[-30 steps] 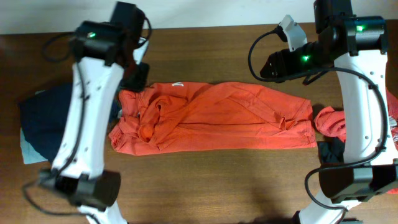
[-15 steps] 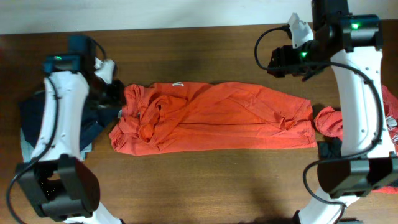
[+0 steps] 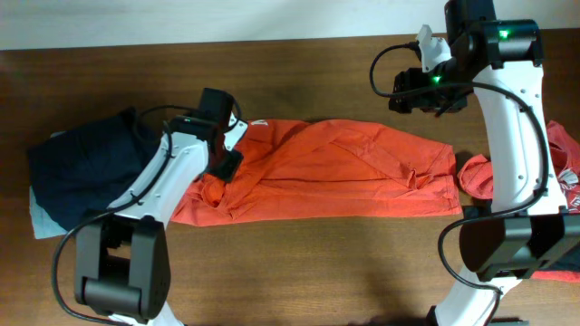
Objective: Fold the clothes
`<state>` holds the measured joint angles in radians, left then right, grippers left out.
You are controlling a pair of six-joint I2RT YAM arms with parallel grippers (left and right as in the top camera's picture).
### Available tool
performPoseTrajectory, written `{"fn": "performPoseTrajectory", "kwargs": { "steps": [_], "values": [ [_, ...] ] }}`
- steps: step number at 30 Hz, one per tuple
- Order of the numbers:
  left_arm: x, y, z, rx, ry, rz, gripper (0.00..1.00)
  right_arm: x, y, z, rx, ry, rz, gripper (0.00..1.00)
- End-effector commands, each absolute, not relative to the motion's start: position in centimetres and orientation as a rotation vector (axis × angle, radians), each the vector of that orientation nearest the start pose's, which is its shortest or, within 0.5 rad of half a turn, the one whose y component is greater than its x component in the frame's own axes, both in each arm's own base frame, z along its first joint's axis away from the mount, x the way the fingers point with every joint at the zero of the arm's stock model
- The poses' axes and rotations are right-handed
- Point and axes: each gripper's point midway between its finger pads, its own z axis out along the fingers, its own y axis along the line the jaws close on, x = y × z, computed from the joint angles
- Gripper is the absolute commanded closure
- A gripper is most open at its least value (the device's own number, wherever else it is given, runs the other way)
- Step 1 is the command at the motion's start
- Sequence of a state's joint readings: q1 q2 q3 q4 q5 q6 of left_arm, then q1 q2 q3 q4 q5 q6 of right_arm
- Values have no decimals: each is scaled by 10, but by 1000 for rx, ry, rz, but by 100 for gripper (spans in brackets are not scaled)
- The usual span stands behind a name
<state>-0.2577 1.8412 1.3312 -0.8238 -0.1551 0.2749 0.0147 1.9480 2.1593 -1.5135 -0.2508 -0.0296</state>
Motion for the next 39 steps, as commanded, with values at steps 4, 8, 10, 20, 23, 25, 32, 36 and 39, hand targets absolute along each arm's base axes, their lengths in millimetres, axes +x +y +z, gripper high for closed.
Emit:
{"fn": "performPoseTrajectory", "kwargs": {
  "steps": [4,8,10,20,23,25,32,36,39],
  "values": [
    [388,-58,60,839,2751,418,52,408,47,235,-101,2853,344,34],
    [383,-62,55,900,2762,420,53,408,47,235,-101,2854,344,34],
    [378,-68,54,941,2765,420,52,407,47,235,-101,2856,344,34],
    [372,-61,40,938,2714,649,59,407,45,235,-98,2860,329,34],
    [382,-56,45,902,2675,705,63,407,45,235,-99,2859,329,34],
    [387,-55,48,881,2652,727,71,407,45,235,-99,2860,329,34],
    [390,-40,77,818,2618,894,99,407,44,234,-97,2862,329,34],
    [377,-32,106,739,2636,897,100,406,43,234,-95,2867,320,34],
    [370,-23,116,677,2650,903,100,406,43,234,-95,2867,320,34]
  ]
}}
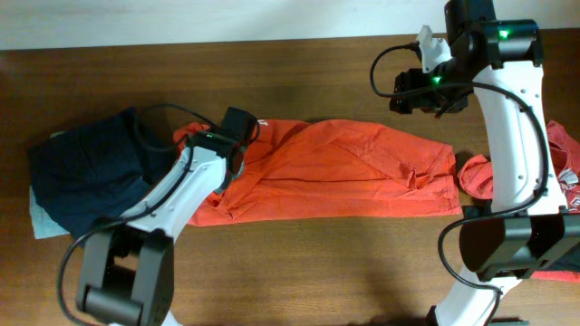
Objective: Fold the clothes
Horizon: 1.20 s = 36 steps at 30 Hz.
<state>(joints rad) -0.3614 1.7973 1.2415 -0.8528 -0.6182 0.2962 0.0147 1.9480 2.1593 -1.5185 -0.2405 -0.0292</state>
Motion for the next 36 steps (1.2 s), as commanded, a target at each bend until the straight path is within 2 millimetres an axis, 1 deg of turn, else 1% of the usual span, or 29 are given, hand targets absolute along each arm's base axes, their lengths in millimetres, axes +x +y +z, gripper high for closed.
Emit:
{"fn": "performPoseTrajectory", "kwargs": {
  "steps": [1,2,3,4,5,6,7,8,10,12,13,17,19,21,23,26,27,30,31,36],
  "values": [
    [367,-18,117,648,2669,905,100,406,43,234,-95,2867,320,34],
    [365,-18,114,643,2688,875,99,406,43,234,-95,2867,320,34],
    [364,-29,107,660,2716,759,96,406,43,234,-95,2867,319,34],
    [363,-44,99,699,2739,620,92,406,43,234,-95,2866,319,34],
    [362,-58,93,745,2748,499,86,407,43,234,-95,2864,319,34],
    [361,-67,88,781,2746,428,75,406,43,234,-96,2864,319,34],
    [363,-72,82,807,2736,399,66,407,43,234,-95,2864,319,33],
    [364,-74,78,832,2732,386,64,407,43,234,-95,2864,319,33],
    [366,-77,70,868,2730,380,62,406,43,234,-96,2864,319,33],
    [369,-79,57,881,2739,384,62,406,43,234,-95,2864,320,33],
    [371,-79,48,905,2746,398,62,406,43,234,-95,2864,320,33],
    [377,-73,28,916,2765,470,64,406,43,234,-95,2865,319,33],
    [378,-66,23,913,2770,536,71,406,43,234,-95,2865,319,33],
    [381,-60,27,900,2757,592,75,406,43,234,-95,2864,319,33],
    [383,-53,31,875,2746,661,83,407,43,234,-95,2864,319,33],
    [383,-51,34,871,2743,679,92,407,43,234,-95,2864,319,33],
    [385,-48,40,820,2737,707,97,406,43,234,-95,2864,319,33],
    [389,-44,57,769,2706,742,100,406,43,234,-95,2864,319,33],
    [389,-44,68,756,2689,735,99,407,43,234,-95,2864,319,33],
    [379,-40,107,709,2647,718,100,406,43,234,-95,2864,319,33]
  ]
}}
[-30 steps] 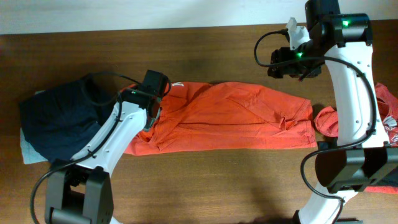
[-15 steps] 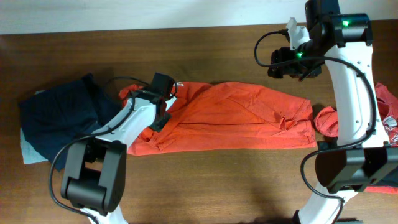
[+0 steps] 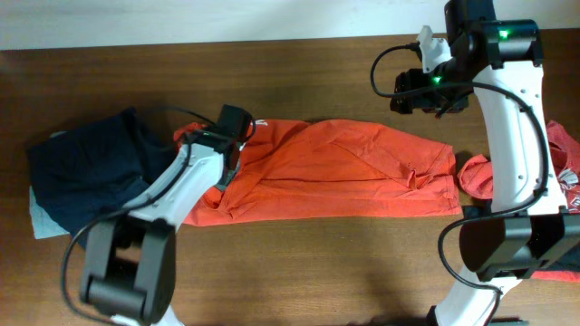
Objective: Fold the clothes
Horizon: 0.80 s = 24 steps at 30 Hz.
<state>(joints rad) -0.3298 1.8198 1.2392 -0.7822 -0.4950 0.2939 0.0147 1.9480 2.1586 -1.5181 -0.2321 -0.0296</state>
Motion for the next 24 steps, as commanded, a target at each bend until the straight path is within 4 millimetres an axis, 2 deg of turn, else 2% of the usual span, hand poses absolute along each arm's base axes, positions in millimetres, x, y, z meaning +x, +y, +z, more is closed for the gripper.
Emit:
{"fn": "performPoseTrajectory", "kwargs": {
  "steps": [1,3,5,8,13,14,15,16,19,21,22,24],
  "values": [
    [376,-39,113,707,2647,718,99,407,43,234,-95,2864,319,33],
    [366,-35,119,718,2665,725,100,407,43,234,-95,2864,319,33],
    [358,-32,117,739,2694,734,99,406,43,234,-95,2864,319,33],
    [353,-29,115,710,2721,738,99,406,43,234,-95,2864,319,33],
    [345,-12,118,636,2754,829,98,406,43,234,-95,2865,319,33],
    [345,-10,118,630,2757,830,95,406,43,234,-95,2864,319,33],
    [345,-9,119,613,2759,830,86,406,43,234,-95,2864,319,33],
    [345,-7,119,587,2762,828,68,406,43,234,-95,2865,319,33],
    [346,-8,119,581,2759,824,60,406,43,234,-95,2864,319,33],
    [346,-11,117,583,2761,798,59,406,43,234,-95,2864,319,33],
    [346,-16,115,590,2770,758,59,407,43,234,-95,2864,319,33],
    [343,-36,105,615,2808,568,59,407,43,234,-95,2864,319,33]
  ]
}}
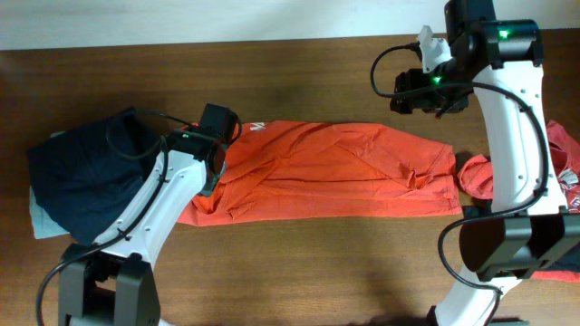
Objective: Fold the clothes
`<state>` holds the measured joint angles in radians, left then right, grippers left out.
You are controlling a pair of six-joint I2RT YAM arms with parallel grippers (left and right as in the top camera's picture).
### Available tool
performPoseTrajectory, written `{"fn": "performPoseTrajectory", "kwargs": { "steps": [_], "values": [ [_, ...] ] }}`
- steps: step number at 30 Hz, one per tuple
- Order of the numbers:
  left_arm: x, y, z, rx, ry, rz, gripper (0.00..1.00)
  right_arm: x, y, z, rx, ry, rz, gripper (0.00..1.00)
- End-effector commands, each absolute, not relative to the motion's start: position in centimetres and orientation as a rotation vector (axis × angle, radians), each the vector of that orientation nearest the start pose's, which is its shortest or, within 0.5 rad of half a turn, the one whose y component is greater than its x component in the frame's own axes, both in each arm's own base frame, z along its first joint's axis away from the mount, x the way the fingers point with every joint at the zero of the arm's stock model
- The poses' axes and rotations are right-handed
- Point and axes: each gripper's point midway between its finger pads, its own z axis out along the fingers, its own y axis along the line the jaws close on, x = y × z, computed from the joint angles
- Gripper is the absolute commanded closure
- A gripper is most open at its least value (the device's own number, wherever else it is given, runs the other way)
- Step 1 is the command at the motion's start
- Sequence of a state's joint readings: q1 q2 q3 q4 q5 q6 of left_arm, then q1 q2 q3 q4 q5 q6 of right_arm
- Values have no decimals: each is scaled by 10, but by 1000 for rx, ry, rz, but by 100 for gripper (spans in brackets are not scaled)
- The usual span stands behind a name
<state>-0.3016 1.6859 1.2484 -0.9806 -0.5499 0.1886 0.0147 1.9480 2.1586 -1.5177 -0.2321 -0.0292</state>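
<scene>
An orange garment (344, 172) lies spread lengthwise across the middle of the brown table (299, 272), creased, with a fold line along its length. My left gripper (217, 149) is down at the garment's upper left end. Its fingers are hidden under the wrist, so it is unclear whether it holds the cloth. My right gripper (403, 91) hangs raised beyond the garment's far right corner, away from the cloth. Its jaws are too dark to read.
A dark navy garment (82, 177) sits heaped at the left on a pale blue cloth (38, 219). A red garment with a white print (562, 172) lies at the right edge by the right arm's base. The table's far edge meets a white wall.
My left gripper has moved slightly left and nearer. The orange flap that showed to the left of the arm is gone from there, and the garment's upper left edge now ends at the gripper.
At first my left gripper was at the garment's left end, with orange cloth bunched below it. Then it stood further right, with an orange flap lying to its left. Now it is back left and the flap no longer shows. The right arm has stayed still throughout.
</scene>
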Motion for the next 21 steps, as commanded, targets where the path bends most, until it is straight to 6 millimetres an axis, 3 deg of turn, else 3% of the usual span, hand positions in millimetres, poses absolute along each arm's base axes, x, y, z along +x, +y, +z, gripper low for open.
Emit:
{"fn": "performPoseTrajectory", "kwargs": {
  "steps": [1,4,6,14,21],
  "values": [
    [339,-54,99,643,2837,406,59,407,43,234,-95,2863,319,33],
    [326,-106,90,776,2840,-15,64,407,43,234,-95,2863,319,33],
    [326,-114,86,806,2817,-47,65,407,43,234,-96,2861,319,33],
    [325,-118,43,634,2806,-79,66,407,44,234,-96,2860,319,33],
    [344,-117,40,572,2719,-85,66,406,43,234,-95,2868,320,33]
  ]
}}
